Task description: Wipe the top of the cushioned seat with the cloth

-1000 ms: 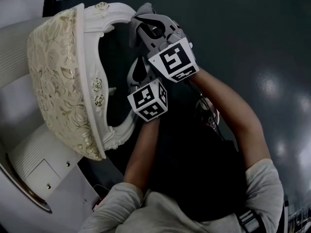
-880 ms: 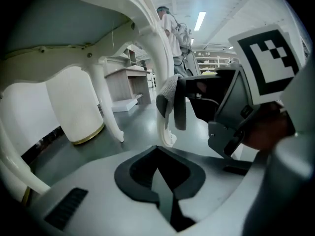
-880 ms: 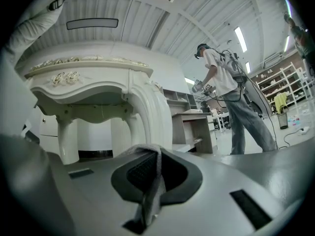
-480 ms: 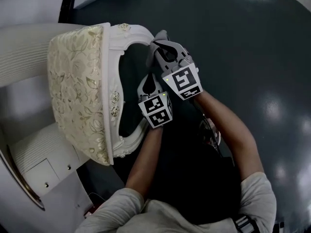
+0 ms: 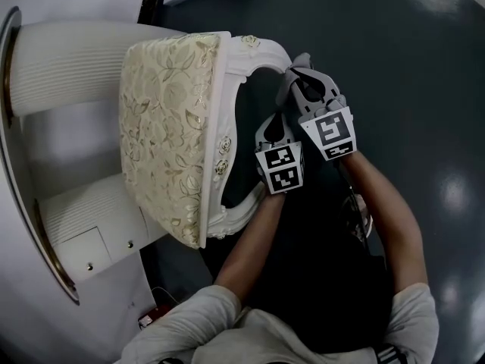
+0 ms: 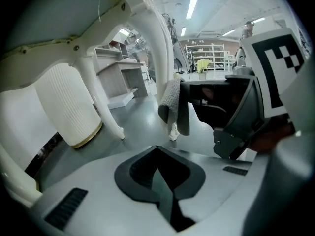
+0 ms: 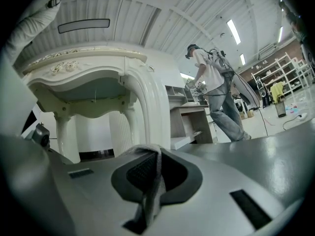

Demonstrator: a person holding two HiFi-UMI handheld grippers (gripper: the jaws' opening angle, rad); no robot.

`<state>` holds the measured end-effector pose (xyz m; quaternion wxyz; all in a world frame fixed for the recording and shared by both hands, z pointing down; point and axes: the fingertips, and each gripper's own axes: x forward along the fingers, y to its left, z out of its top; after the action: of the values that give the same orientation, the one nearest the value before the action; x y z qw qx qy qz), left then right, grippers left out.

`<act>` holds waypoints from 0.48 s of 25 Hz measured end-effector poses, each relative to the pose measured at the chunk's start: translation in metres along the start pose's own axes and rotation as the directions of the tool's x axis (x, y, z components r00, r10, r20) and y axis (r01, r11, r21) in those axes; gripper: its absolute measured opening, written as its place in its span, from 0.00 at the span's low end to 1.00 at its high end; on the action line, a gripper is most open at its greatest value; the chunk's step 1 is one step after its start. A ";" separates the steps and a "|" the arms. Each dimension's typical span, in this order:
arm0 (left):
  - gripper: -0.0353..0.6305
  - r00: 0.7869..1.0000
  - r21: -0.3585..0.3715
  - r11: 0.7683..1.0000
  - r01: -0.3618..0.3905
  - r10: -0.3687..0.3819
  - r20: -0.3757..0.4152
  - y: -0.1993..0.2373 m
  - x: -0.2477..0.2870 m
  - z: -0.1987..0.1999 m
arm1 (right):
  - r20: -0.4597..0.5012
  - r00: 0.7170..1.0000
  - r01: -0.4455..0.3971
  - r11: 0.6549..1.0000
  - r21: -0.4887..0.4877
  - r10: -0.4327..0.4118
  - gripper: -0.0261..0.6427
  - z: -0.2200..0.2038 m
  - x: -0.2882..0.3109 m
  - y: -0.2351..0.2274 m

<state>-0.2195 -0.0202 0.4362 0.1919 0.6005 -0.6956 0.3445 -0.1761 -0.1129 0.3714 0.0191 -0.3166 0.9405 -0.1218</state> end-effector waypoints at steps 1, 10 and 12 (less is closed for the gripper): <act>0.07 1.000 0.003 1.000 0.000 0.000 -0.001 0.001 0.001 0.000 | -0.005 1.000 0.000 1.000 0.000 0.000 0.06 -0.002 0.001 0.000; 0.07 1.000 0.011 1.000 0.005 -0.005 -0.023 0.007 0.004 -0.009 | -0.072 0.997 0.009 1.000 -0.011 -0.009 0.06 -0.035 0.007 0.000; 0.07 1.000 0.004 1.000 0.000 0.000 -0.026 0.011 0.005 -0.009 | -0.084 0.996 0.008 1.000 -0.010 -0.009 0.06 -0.042 0.009 0.000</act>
<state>-0.2323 -0.0169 0.4430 0.1995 0.5962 -0.6925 0.3538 -0.1873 -0.1094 0.4121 -0.0226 -0.3154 0.9397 -0.1305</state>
